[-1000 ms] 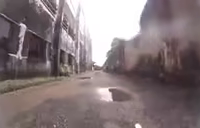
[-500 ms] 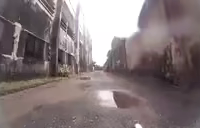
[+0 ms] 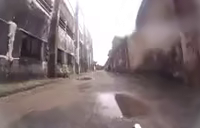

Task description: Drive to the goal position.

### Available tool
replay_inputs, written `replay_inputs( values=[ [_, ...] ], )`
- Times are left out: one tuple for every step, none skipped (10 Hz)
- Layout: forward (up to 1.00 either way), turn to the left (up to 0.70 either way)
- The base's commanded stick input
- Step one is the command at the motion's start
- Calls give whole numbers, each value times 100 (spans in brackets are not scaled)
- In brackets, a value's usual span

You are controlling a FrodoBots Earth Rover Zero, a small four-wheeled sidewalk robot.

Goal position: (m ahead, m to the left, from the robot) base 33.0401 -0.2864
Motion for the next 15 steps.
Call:
replay_inputs(
  values=[
    [70,0],
    [70,0],
    [70,0],
    [70,0],
    [70,0],
    [70,0],
    [70,0],
    [70,0],
    [70,0],
    [70,-24],
    [70,-33],
    [70,-26],
    [70,-4],
    [70,0],
    [70,0]
  ],
)
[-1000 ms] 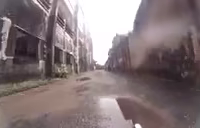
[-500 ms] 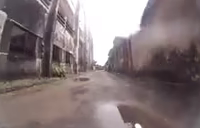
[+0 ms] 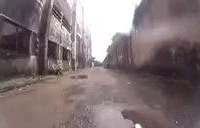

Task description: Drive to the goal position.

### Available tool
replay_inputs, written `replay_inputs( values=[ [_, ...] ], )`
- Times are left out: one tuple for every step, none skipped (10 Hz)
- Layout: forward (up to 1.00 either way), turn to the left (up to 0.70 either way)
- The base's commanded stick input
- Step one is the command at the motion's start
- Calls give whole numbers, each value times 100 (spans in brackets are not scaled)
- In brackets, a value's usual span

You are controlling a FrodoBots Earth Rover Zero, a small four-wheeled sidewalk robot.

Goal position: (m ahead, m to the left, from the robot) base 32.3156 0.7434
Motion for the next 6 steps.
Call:
replay_inputs(
  values=[
    [70,0],
    [70,0],
    [70,0],
    [70,0],
    [70,0],
    [70,0]
  ],
)
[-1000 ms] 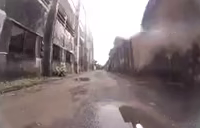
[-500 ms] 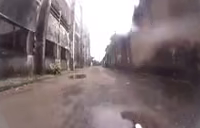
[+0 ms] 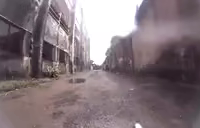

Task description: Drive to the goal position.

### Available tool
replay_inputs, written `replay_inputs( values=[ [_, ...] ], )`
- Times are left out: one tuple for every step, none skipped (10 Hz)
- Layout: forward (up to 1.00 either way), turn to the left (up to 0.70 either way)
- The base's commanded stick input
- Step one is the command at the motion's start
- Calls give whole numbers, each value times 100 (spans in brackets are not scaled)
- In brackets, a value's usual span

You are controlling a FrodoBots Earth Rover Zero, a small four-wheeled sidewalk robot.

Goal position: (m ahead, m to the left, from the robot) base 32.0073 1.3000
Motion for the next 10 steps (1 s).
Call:
replay_inputs(
  values=[
    [70,0],
    [70,0],
    [70,0],
    [70,0],
    [70,0],
    [70,0],
    [70,0],
    [70,0],
    [70,0],
    [70,0]
  ],
)
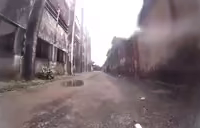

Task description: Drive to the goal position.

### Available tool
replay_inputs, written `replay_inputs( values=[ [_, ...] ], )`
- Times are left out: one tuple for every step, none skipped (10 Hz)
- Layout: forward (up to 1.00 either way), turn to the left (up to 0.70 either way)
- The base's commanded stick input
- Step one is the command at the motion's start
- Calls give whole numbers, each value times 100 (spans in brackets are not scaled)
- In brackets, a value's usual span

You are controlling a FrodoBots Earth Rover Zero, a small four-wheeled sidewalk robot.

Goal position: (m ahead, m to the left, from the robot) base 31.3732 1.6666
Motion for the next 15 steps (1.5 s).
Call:
replay_inputs(
  values=[
    [70,0],
    [70,0],
    [70,-35],
    [70,-35],
    [70,-35],
    [70,-35],
    [70,0],
    [70,0],
    [70,0],
    [70,0],
    [70,0],
    [70,0],
    [70,0],
    [70,0],
    [70,0]
  ],
)
